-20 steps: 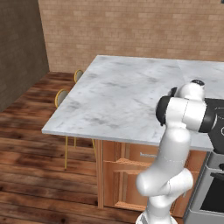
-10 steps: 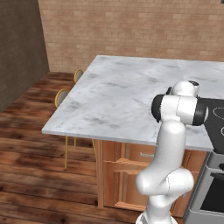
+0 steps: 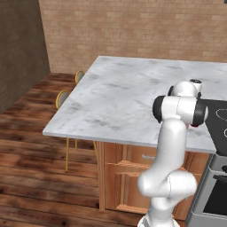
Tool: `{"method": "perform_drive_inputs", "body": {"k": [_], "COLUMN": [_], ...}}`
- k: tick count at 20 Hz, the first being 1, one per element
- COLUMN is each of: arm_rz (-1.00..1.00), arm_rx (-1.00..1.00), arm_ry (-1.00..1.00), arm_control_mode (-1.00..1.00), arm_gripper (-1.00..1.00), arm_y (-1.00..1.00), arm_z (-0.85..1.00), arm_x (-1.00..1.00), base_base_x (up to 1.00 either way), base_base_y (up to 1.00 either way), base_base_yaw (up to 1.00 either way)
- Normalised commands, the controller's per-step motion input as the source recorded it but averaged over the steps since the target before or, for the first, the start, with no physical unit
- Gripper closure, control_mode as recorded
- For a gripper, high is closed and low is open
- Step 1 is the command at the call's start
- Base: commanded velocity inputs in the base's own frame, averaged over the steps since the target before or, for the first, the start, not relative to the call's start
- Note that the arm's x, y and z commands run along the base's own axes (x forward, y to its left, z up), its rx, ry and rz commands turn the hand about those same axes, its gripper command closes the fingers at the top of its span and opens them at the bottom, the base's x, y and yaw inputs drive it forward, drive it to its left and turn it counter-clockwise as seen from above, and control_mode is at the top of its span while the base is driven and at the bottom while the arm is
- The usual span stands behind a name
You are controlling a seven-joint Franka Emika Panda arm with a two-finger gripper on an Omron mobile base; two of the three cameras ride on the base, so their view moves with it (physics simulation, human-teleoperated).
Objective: Four empty soda cans are scattered around the kitchen. Gather all the cans and cluster them next to the stove for recycling.
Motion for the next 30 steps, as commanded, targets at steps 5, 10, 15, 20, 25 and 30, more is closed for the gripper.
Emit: {"method": "perform_drive_inputs", "body": {"k": [5,10,15,20,25,30], "arm_rz": [0.0,0.0,0.0,0.0,0.0,0.01], "arm_rx": [0.0,0.0,0.0,0.0,0.0,-0.04], "arm_ry": [0.05,0.03,0.0,0.0,-0.04,-0.27], "arm_control_mode": [-1.0,-1.0,-1.0,-1.0,-1.0,-1.0], "arm_gripper": [-1.0,-1.0,-1.0,-1.0,-1.0,-1.0], "arm_y": [-0.01,0.0,0.0,0.0,-0.01,0.51], "arm_z": [-0.33,-0.14,0.0,0.09,0.5,0.09], "arm_x": [0.07,0.0,0.0,-0.06,-0.36,-0.91], "base_base_x": [0.0,0.0,0.0,0.0,0.0,0.0], "base_base_y": [0.0,0.0,0.0,0.0,0.0,0.0], "base_base_yaw": [0.0,0.0,0.0,0.0,0.0,0.0]}}
